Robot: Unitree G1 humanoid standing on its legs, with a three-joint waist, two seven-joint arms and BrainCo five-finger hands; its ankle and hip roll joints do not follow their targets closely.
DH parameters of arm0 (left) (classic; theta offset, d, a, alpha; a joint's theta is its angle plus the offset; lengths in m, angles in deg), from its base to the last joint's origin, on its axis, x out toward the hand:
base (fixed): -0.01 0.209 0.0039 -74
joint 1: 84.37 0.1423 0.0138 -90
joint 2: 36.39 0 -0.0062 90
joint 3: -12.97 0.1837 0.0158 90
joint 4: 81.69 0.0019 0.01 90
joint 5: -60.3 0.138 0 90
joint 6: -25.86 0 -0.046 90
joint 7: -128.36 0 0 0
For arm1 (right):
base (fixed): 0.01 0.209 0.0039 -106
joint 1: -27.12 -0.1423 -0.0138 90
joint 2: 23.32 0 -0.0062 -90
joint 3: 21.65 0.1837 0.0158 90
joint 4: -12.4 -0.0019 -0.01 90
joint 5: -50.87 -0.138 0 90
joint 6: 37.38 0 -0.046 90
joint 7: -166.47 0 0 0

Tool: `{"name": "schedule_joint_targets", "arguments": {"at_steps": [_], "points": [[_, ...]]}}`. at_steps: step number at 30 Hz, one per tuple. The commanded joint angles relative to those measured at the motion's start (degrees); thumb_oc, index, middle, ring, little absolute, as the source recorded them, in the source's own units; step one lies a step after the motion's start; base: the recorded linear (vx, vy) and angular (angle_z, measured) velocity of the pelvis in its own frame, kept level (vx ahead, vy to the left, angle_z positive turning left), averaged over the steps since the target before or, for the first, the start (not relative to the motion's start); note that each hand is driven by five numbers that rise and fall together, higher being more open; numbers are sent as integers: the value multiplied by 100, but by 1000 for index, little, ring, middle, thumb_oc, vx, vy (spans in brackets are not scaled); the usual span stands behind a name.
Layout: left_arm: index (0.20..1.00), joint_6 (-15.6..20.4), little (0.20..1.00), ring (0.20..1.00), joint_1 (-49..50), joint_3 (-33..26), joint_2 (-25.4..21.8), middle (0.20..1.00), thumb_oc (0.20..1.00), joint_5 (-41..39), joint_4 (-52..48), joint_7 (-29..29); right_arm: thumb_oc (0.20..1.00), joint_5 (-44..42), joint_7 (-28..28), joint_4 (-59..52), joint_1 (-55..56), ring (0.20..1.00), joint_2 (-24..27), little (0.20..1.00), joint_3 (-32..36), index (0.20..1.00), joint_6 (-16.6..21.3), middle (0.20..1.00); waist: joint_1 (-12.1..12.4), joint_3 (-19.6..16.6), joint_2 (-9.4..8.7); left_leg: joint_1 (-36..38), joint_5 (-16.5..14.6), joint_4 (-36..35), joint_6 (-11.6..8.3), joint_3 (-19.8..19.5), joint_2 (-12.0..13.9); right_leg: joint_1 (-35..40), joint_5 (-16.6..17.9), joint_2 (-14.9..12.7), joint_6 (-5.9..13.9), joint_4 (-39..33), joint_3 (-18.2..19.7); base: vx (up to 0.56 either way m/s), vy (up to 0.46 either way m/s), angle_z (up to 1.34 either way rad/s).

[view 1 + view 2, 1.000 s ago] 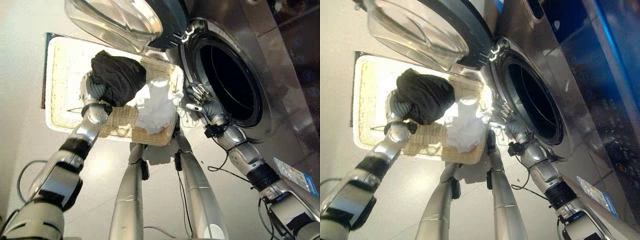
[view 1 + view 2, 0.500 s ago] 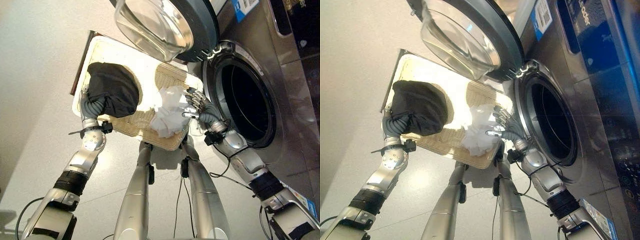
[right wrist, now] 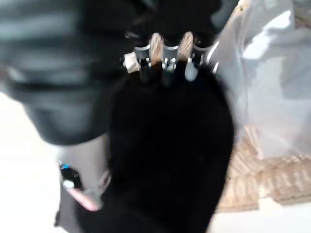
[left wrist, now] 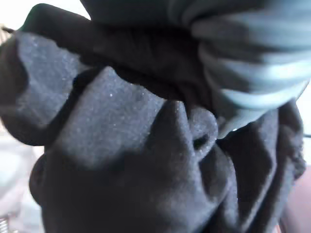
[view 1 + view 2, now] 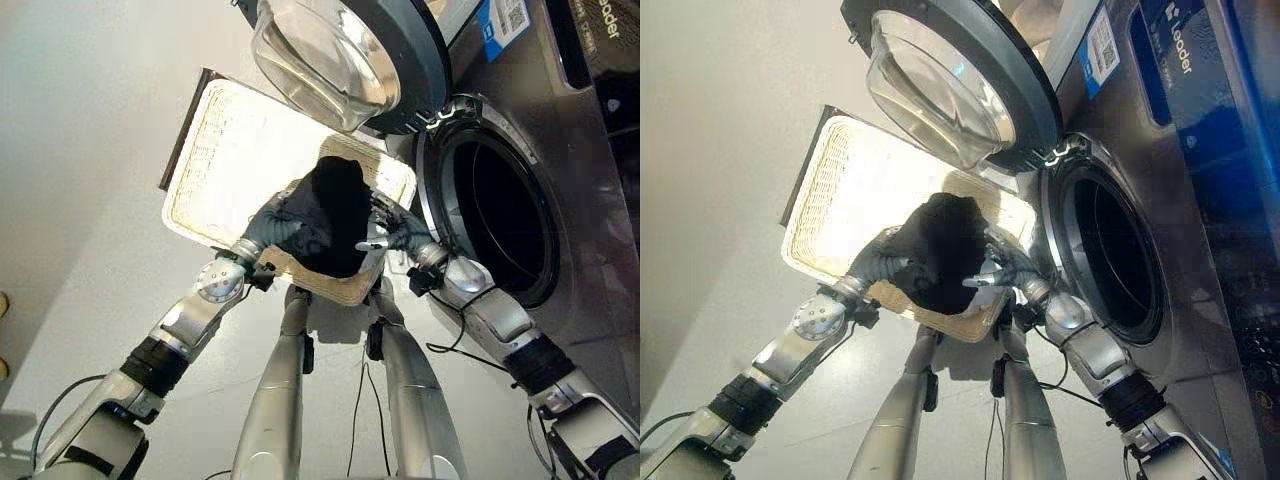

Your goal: Put the clothes into the washing machine.

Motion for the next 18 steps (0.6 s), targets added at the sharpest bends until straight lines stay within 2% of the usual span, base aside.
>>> {"name": "schedule_joint_targets", "arguments": {"at_steps": [1, 3, 4, 5, 12, 17, 18], "points": [[200, 233, 200, 200, -143, -267, 243, 200, 200, -447, -368, -242, 1000, -122, 138, -542, 42, 1000, 166, 1000, -44, 1000, 138, 1000, -163, -98, 340, 84, -211, 190, 87, 439, -311, 367, 245, 55, 558, -515, -32, 0, 0, 0], [200, 233, 200, 200, -143, -267, 243, 200, 200, -447, -368, -242, 1000, -122, 138, -542, 42, 1000, 166, 1000, -44, 1000, 138, 1000, -163, -98, 340, 84, -211, 190, 87, 439, -311, 367, 245, 55, 558, -515, -32, 0, 0, 0], [200, 44, 200, 200, -327, 32, 305, 200, 200, -939, -525, -829, 1000, -259, 130, -415, -136, 1000, 198, 1000, -300, 1000, 115, 1000, -163, -98, 359, 183, -155, 43, 98, 458, -297, 440, 295, 54, 581, -597, -22, 2, -60, 2], [200, -177, 200, 200, -484, 309, 319, 200, 200, -1199, -628, -1033, 1000, -302, 27, -397, -277, 1000, 214, 1000, -492, 1000, 171, 1000, -167, -98, 361, 197, -132, 6, 96, 457, -295, 464, 338, 36, 599, -643, -27, 2, -68, 2], [200, -459, 200, 200, -536, 552, 258, 200, 200, -1285, -719, -935, 1000, -698, 173, -622, -289, 1000, 275, 1000, -678, 1000, 101, 1000, -196, -98, 342, 178, -129, 0, 120, 461, -296, 457, 368, 38, 602, -679, 11, 3, -11, 3], [200, -484, 200, 200, -510, 620, 223, 200, 200, -1205, -728, -881, 1000, -1119, 389, -711, -247, 1000, 294, 1000, -773, 1000, -29, 1000, -192, -98, 342, 162, -113, -12, 126, 459, -293, 447, 371, 39, 599, -680, 10, 0, 0, 0], [200, -490, 200, 200, -517, 648, 205, 200, 200, -1269, -717, -927, 871, -1313, 497, -762, -210, 871, 286, 871, -813, 871, -160, 871, -194, -98, 336, 155, -108, -13, 125, 457, -292, 442, 375, 33, 602, -681, 7, 0, 0, 0]]}}
